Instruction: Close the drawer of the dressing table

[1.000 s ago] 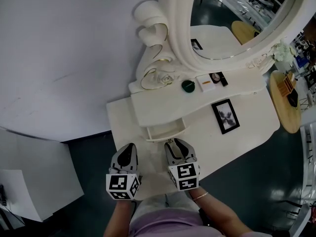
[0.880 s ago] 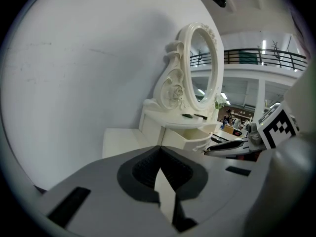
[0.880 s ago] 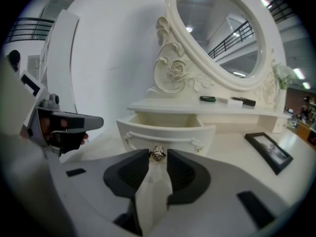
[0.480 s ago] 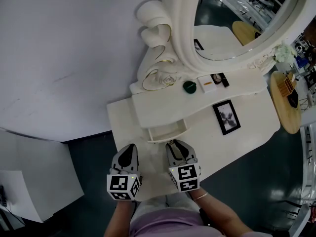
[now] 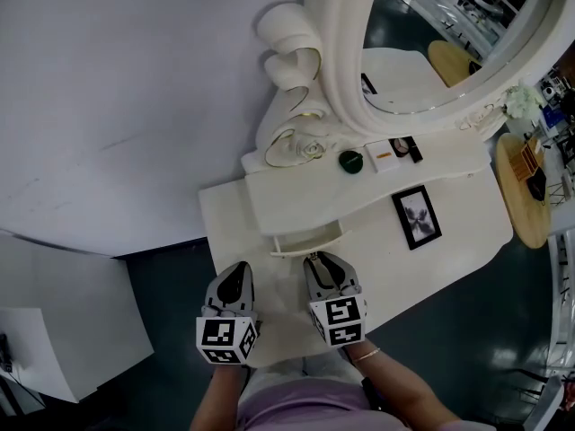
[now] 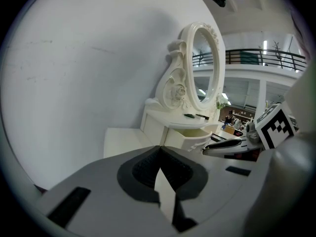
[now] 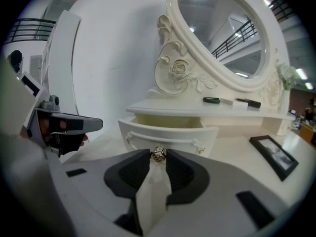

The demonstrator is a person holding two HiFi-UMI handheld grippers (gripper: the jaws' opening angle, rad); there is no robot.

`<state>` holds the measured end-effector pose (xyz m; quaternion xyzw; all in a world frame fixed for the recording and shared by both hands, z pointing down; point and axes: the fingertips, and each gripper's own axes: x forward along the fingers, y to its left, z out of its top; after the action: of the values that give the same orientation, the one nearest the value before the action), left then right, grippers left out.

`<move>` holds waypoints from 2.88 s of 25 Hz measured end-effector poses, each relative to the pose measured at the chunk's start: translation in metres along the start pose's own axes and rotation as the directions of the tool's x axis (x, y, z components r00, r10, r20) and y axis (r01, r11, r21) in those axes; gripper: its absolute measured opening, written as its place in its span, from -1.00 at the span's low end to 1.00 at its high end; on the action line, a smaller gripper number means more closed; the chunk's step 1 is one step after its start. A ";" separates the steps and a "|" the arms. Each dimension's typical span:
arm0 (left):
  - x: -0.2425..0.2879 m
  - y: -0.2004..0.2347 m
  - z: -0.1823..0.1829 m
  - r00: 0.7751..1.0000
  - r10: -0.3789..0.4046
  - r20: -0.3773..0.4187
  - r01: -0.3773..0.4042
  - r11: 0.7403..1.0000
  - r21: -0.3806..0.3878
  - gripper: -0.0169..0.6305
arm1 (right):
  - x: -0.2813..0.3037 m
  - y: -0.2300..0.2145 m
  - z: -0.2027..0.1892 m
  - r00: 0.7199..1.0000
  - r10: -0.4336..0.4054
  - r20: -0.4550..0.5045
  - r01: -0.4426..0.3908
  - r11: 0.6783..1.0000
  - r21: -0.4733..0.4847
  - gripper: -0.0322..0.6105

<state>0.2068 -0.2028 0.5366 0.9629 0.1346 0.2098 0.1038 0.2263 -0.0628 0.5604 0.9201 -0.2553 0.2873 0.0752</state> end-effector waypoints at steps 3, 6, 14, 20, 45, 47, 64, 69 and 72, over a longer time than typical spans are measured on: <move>0.001 0.003 0.000 1.000 0.006 0.000 -0.006 1.000 -0.002 -0.95 | 0.003 -0.001 0.002 1.000 0.003 0.000 -0.003 1.000 -0.001 -0.57; 0.001 0.004 0.000 1.000 0.010 0.000 -0.010 1.000 -0.005 -0.95 | 0.007 -0.002 0.004 1.000 0.006 0.002 -0.006 1.000 -0.004 -0.57; 0.003 0.007 0.002 1.000 0.014 0.003 -0.014 1.000 -0.012 -0.94 | 0.015 -0.003 0.009 1.000 0.012 0.001 -0.012 1.000 -0.012 -0.57; 0.003 0.010 0.002 1.000 0.020 0.006 -0.020 1.000 -0.017 -0.95 | 0.019 -0.005 0.015 1.000 0.016 0.009 -0.016 1.000 -0.019 -0.57; 0.000 0.022 0.006 0.999 0.050 0.011 -0.050 0.998 -0.024 -0.95 | 0.045 -0.012 0.032 1.000 0.019 0.019 -0.018 1.000 -0.025 -0.57; 0.000 0.022 0.007 0.999 0.052 0.015 -0.051 0.998 -0.022 -0.95 | 0.046 -0.012 0.032 1.000 0.020 0.021 -0.020 0.999 -0.027 -0.57; -0.013 0.009 0.018 0.997 0.058 0.047 -0.058 0.998 -0.002 -0.95 | 0.033 -0.010 0.036 0.999 0.031 0.030 -0.029 0.998 -0.055 -0.49; -0.016 0.003 0.021 0.996 0.060 0.062 -0.061 0.998 0.009 -0.95 | 0.015 -0.009 0.041 0.997 0.037 0.065 -0.034 0.998 -0.046 -0.50; -0.017 -0.001 0.023 0.996 0.059 0.072 -0.060 0.998 0.018 -0.95 | 0.004 -0.009 0.044 0.995 0.042 0.088 -0.039 0.999 -0.034 -0.53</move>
<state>0.2013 -0.2100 0.5091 0.9744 0.1042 0.1767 0.0925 0.2553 -0.0692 0.5265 0.9252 -0.2818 0.2436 0.0729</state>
